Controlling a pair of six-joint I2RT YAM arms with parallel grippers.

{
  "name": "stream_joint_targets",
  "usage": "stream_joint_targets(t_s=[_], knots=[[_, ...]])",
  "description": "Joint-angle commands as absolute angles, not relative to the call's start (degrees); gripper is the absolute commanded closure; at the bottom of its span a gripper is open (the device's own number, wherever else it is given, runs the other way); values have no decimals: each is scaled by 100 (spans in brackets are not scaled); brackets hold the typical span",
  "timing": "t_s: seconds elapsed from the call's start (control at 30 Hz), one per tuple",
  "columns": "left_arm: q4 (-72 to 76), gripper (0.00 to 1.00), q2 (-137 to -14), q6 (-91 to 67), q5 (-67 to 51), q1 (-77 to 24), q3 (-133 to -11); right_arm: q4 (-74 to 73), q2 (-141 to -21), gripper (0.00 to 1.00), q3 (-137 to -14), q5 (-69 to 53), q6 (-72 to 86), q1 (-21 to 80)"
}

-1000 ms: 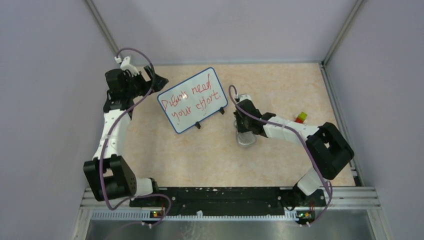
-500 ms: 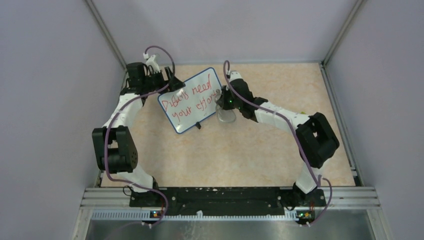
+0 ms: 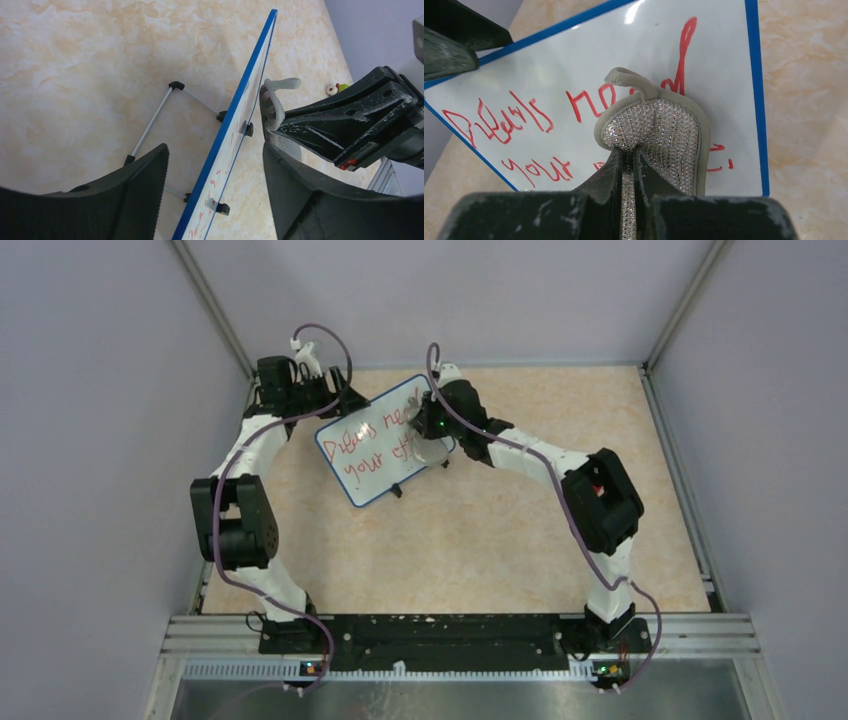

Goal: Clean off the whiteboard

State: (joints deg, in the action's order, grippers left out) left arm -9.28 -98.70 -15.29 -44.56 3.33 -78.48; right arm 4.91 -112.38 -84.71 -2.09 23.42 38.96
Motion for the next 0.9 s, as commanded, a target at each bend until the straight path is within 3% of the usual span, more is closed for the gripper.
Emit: stream_joint_targets(t_s=[0.0, 0.27, 0.57, 0.87], knots=[[-1010, 29, -10124, -1437, -4690, 338, -8234, 861, -11353, 100, -9086, -302, 2138, 4000], [-651, 41, -10090, -1503, -4701, 293, -7774, 684, -11847, 100, -9811, -37, 1983, 4385], [-649, 51, -9989, -1301, -4396, 181, -7616, 852, -12146, 100, -9835, 580, 2166, 4575], [-659, 58, -9912, -1193, -4260, 117, -7559, 1416, -11813, 100, -8312, 1104, 2944, 4373]])
